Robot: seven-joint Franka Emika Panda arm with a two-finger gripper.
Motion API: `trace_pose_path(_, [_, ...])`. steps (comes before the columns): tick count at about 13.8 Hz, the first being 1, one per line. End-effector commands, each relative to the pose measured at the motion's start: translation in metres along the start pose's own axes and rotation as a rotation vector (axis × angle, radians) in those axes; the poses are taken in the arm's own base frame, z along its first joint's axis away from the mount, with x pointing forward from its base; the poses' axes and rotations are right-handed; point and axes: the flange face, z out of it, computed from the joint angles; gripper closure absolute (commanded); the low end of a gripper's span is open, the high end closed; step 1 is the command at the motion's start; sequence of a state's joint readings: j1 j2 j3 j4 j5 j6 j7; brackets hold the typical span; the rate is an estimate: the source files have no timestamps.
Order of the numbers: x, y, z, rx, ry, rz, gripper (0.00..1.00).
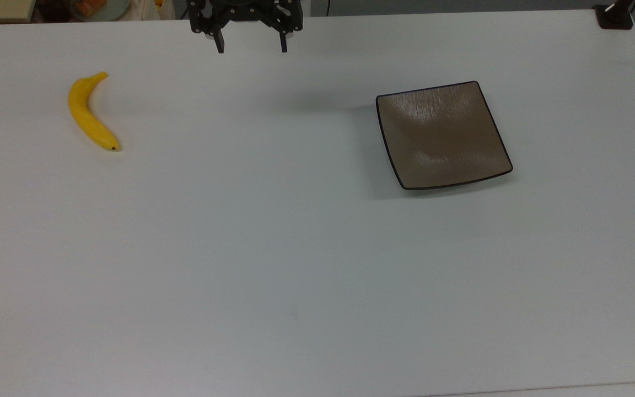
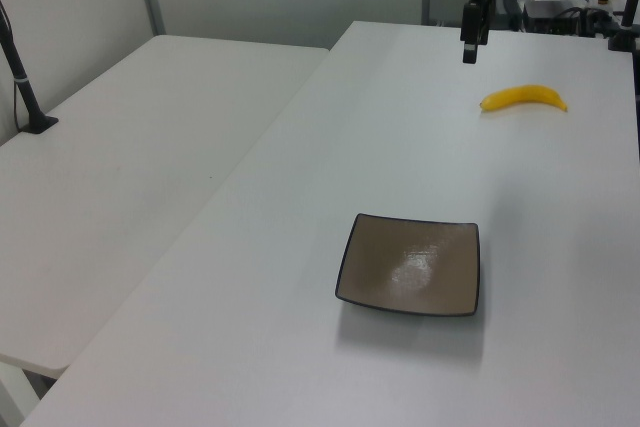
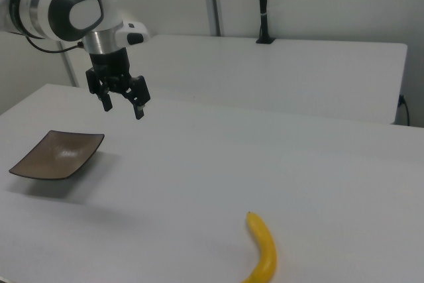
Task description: Bananas placed on a ceramic plate
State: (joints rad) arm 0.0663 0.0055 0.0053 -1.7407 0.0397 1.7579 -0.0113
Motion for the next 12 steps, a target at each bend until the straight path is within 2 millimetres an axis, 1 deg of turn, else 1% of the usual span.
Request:
trace_pose_path(1, [-0.0057, 0.0013, -0.0005, -0.018, -0.001, 0.000, 0.00])
trace_pose_path(10, [-0.0057, 0.0016, -0.0005, -0.021, -0.001, -0.004, 0.00])
trace_pose_path(12, [-0.0076, 0.0043, 0.0012, -0.051, -0.011, -0.034, 0.00])
